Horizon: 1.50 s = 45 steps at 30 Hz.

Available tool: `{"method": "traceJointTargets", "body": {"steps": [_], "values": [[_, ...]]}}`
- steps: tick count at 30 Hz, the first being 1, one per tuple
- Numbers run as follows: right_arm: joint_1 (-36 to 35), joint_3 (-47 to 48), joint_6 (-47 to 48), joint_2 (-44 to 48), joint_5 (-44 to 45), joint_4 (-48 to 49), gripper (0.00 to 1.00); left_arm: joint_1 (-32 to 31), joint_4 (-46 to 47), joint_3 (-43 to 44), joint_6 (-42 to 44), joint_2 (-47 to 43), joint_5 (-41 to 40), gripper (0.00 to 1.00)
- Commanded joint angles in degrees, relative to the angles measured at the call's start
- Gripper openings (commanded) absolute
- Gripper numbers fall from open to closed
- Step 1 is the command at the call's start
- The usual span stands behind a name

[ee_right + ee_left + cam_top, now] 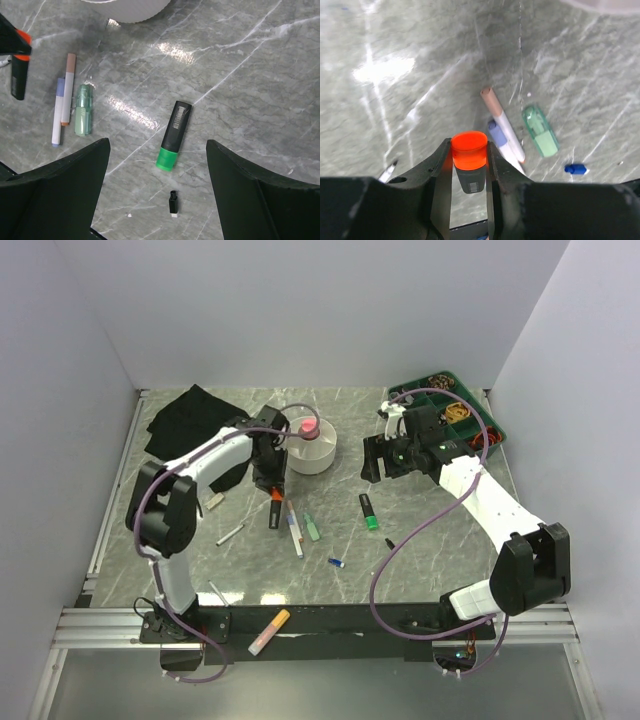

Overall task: Sort the stationery into containers
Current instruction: Pick up the pen from the center of the board, then place the pen in the storage box.

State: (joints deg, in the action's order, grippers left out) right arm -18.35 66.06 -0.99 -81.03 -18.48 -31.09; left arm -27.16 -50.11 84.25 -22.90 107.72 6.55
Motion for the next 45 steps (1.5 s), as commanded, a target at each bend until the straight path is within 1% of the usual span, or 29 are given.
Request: {"method": "traceJointTargets", "body": {"steps": [1, 7, 9, 11, 12, 14, 15, 16, 18, 19, 20, 22, 23, 26, 30, 35, 41, 45], "values": [[0.4, 3.2, 0.5, -0.4, 0.2, 1.2, 0.85, 2.1, -1.5, -0.7, 3.0, -6.9, -0.9, 0.01], [0.4, 4.1, 0.4, 0.1, 0.1, 2.2, 0.85, 6.0, -0.2, 0.7, 4.7, -12.5, 1.6, 0.01], [0.4, 3.9, 2.1, 0.5, -0.3, 2.5, 0.85, 6.8, 3.6, 1.3, 4.9, -14.3, 2.9, 0.01], [0.4, 3.7, 2.4, 0.8, -0.3, 3.3, 0.85, 7.1, 8.0, 1.4, 4.9, -16.9, 1.2, 0.01], [0.5, 3.5, 2.4, 1.1, -0.3, 3.6, 0.85, 7.1, 14.0, 0.6, 5.1, -17.7, 1.1, 0.01], [0.4, 2.7, 2.8, 1.5, -0.3, 4.5, 0.85, 7.1, 21.4, -1.7, 6.3, -20.2, 1.7, 0.01], [0.4, 2.3, 3.1, 1.8, -0.4, 5.3, 0.85, 7.0, 26.7, -5.7, 6.7, -21.1, 1.7, 0.01], [0.5, 1.9, 3.5, 1.8, -0.7, 5.5, 0.84, 7.0, 36.3, -7.9, 7.2, -22.9, 1.6, 0.01], [0.5, 1.6, 4.9, 1.8, -1.0, 5.8, 0.84, 7.1, 46.2, -13.5, 9.0, -24.1, 2.0, 0.01], [0.5, 1.3, 5.4, 1.8, -1.2, 6.0, 0.84, 7.1, 54.7, -14.9, 9.6, -24.5, 2.2, 0.01], [0.5, 1.1, 5.7, 1.8, -1.1, 6.1, 0.84, 7.1, 58.2, -17.0, 10.8, -24.6, 2.6, 0.01], [0.4, 0.9, 6.9, 1.8, -0.9, 6.2, 0.83, 7.1, 64.0, -17.9, 11.3, -23.1, 2.9, 0.01], [0.4, 0.8, 7.1, 1.8, -0.6, 6.2, 0.83, 7.1, 67.5, -17.6, 12.2, -22.2, 3.0, 0.01], [0.5, 0.8, 7.5, 2.0, -0.3, 6.2, 0.83, 7.1, 73.0, -16.1, 12.8, -18.3, 2.6, 0.01], [0.5, 0.6, 7.5, 2.5, 0.0, 6.6, 0.83, 7.2, 75.9, -12.5, 13.0, -12.9, 2.5, 0.01], [0.5, 0.5, 7.4, 2.4, 0.5, 6.7, 0.83, 7.2, 75.6, -7.3, 12.6, -5.8, 2.7, 0.01], [0.5, 2.0, 7.8, 1.1, 1.3, 6.4, 0.83, 7.2, 76.3, -4.1, 11.6, 0.0, 2.2, 0.01], [0.4, 2.5, 8.1, 0.4, 1.8, 6.1, 0.84, 7.1, 76.8, -5.3, 10.5, 1.1, 3.1, 0.01]]}}
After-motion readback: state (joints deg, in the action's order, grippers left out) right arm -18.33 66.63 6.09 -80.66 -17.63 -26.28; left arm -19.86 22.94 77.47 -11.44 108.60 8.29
